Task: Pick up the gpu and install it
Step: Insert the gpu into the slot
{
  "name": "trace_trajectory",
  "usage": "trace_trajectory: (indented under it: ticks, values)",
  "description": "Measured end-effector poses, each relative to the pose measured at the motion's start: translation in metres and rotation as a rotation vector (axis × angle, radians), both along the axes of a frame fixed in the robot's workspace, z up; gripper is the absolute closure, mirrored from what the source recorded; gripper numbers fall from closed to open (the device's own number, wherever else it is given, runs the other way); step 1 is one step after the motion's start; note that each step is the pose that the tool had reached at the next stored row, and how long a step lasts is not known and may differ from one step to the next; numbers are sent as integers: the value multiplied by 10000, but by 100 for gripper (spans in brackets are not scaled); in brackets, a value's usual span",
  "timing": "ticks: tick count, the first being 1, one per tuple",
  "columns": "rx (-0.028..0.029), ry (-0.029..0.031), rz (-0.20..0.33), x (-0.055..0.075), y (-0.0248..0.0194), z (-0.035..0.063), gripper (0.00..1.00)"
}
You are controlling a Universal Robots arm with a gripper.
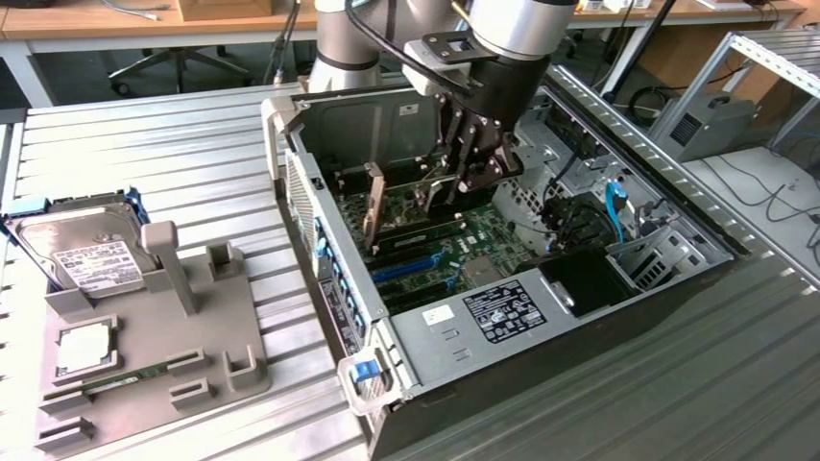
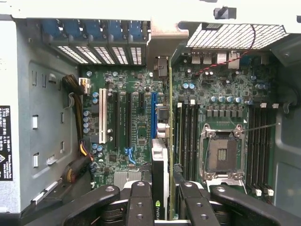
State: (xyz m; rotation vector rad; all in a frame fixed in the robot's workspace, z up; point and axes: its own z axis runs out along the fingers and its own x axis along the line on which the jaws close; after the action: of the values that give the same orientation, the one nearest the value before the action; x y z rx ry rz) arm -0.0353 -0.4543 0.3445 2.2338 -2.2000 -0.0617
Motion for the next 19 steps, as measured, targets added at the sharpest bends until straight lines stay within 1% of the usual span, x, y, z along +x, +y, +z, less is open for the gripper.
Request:
trace_trajectory:
  ticks: [6, 14, 19]
  values:
    - [0, 0, 0, 0, 0, -63, 73]
    - [0, 0, 0, 0, 0, -112, 73]
    - [1, 0, 0, 0, -1, -174, 73]
